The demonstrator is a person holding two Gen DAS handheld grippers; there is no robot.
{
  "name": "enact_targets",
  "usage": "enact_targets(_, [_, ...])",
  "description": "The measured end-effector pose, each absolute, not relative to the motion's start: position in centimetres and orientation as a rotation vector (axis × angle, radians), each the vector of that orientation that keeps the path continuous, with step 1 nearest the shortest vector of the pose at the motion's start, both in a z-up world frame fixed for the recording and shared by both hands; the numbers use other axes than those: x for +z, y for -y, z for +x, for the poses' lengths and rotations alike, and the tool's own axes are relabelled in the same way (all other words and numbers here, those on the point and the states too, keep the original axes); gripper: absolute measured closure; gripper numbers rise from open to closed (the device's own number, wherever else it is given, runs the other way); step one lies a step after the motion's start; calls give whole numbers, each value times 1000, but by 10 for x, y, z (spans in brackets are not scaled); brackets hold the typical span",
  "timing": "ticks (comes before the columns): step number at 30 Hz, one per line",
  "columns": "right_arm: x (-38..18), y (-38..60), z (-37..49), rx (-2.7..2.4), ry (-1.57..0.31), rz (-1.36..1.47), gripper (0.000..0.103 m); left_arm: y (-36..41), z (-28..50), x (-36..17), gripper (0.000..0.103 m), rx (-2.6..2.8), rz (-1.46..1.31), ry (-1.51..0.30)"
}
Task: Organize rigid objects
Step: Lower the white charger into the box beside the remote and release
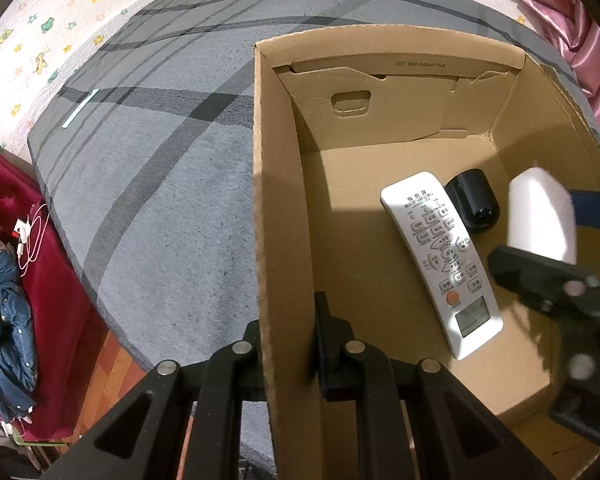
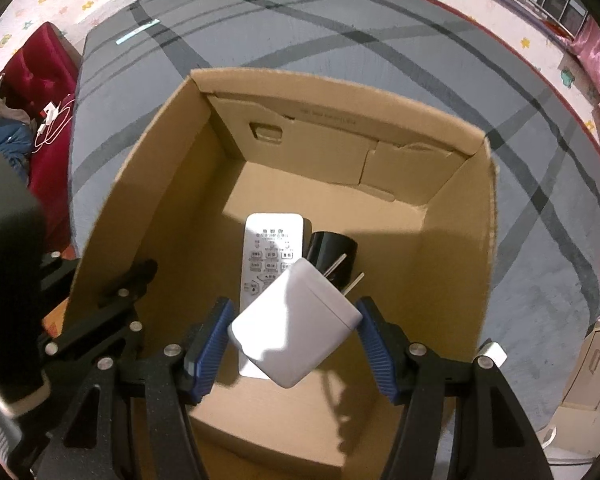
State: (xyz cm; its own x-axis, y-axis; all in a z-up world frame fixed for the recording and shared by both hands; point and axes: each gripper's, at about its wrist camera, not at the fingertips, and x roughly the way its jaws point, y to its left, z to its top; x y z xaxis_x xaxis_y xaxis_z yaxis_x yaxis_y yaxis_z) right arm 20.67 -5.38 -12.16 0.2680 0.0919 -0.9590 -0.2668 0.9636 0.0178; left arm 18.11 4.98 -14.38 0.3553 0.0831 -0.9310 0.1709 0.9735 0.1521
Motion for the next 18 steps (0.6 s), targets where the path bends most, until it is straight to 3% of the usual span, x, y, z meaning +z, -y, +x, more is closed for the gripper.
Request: enact_targets(18, [-150, 49, 213, 239, -1332, -159, 34, -51, 182, -144, 88, -59, 235, -1212])
